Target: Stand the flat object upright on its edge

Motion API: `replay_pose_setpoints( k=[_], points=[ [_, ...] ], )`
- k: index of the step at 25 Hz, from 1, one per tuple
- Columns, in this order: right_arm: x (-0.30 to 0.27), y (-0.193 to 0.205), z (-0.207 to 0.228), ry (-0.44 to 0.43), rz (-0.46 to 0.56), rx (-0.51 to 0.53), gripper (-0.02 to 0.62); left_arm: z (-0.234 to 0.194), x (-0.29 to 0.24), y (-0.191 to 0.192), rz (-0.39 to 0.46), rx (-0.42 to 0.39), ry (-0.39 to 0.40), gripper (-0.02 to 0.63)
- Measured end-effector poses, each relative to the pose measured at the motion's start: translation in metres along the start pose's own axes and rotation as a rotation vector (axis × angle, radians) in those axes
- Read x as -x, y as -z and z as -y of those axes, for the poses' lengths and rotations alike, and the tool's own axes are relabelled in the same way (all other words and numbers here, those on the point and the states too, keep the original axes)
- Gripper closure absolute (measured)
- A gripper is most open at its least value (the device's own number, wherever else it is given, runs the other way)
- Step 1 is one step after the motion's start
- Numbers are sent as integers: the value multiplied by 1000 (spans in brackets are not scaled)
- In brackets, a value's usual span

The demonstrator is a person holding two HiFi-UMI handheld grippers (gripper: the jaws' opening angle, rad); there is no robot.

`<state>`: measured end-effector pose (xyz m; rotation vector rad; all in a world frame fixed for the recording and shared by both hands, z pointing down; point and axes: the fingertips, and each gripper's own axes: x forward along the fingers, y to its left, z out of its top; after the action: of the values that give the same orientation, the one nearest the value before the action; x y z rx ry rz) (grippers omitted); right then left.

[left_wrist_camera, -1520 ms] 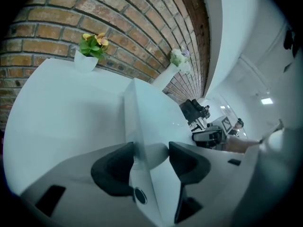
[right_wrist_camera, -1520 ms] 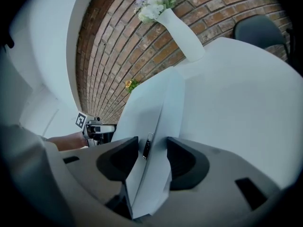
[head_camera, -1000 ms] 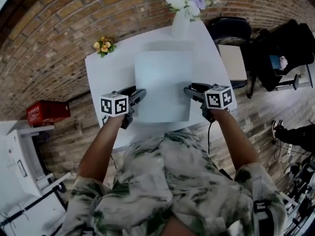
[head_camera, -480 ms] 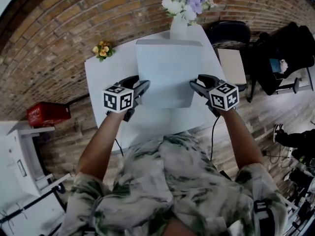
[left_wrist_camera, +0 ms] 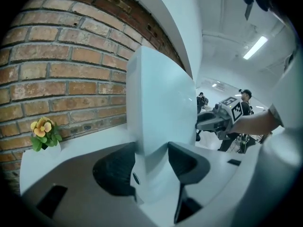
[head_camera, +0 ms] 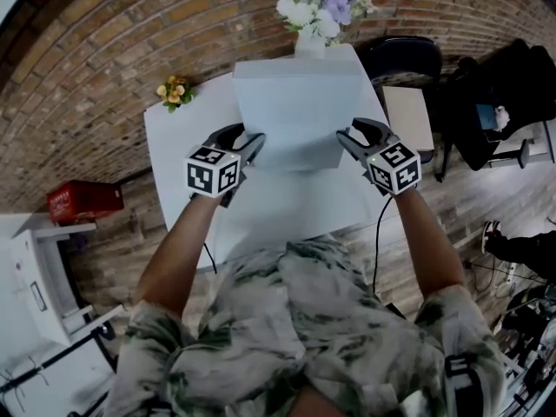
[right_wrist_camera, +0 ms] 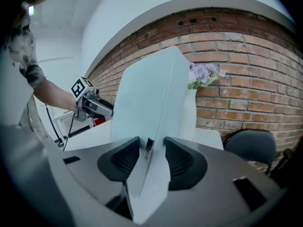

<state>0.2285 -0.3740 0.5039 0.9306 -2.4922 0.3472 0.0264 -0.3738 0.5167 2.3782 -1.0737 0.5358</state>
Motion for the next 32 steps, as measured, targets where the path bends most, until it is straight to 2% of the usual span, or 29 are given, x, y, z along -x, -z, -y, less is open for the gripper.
replay_pose_setpoints(
  k=[12, 24, 32],
  points=[
    [-15, -4, 41, 116, -10, 170, 414, -8, -34, -15, -7, -109, -81, 379],
    [-27, -2, 65, 168, -8, 211, 414, -15, -57, -26, 0, -171, -136, 380],
    [-27, -2, 63, 176, 3, 206, 414, -19, -59, -20, -10, -153, -130, 380]
  ],
)
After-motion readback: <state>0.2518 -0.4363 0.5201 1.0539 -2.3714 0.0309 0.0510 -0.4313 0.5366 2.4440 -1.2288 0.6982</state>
